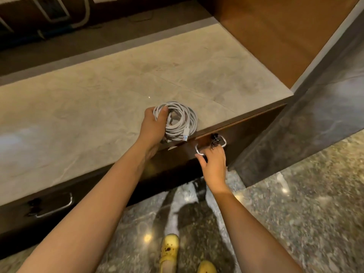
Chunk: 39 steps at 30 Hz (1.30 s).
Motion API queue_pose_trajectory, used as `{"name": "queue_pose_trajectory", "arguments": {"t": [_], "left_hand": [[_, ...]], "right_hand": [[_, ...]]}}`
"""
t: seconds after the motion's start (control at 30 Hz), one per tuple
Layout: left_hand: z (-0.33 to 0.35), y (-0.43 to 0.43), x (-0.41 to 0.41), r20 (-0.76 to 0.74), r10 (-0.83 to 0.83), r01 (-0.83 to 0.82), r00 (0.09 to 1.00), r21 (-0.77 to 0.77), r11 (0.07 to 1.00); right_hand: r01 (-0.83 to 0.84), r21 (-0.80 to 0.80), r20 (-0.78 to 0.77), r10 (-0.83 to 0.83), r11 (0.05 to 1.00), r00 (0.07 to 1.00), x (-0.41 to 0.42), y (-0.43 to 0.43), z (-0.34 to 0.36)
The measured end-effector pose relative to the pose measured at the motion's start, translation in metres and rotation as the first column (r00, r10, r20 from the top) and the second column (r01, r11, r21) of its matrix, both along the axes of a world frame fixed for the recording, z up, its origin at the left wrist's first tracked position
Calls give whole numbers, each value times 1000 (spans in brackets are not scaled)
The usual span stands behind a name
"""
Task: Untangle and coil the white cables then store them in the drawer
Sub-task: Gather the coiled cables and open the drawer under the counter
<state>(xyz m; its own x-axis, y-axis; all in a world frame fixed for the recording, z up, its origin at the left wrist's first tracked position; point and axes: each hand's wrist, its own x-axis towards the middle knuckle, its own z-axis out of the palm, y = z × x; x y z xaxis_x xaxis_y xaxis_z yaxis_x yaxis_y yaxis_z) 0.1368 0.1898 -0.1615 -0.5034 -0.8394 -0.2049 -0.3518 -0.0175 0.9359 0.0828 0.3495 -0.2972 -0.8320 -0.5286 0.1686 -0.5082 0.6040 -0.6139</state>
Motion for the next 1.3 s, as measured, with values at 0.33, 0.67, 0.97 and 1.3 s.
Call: {"name": "queue_pose_trajectory", "arguments": {"t": [0.33, 0.67, 0.97, 1.3], "left_hand": [[9, 15, 1, 11, 22, -22, 1000, -17, 1000], [22, 35, 7, 76, 19, -12, 997, -95, 995], [-24, 106, 37, 134, -115, 117, 984, -6, 993], [-89, 117, 29, 377, -302, 179, 876, 326, 928]], "right_hand": [[48, -185, 195, -12, 982, 981, 40, 70, -7], [-132, -77, -17, 131, 988, 991, 16, 139, 94], [-222, 248, -164, 266, 943, 950, 2, 137, 73], [-233, 265, -141, 277, 936, 950, 18, 163, 73]]}}
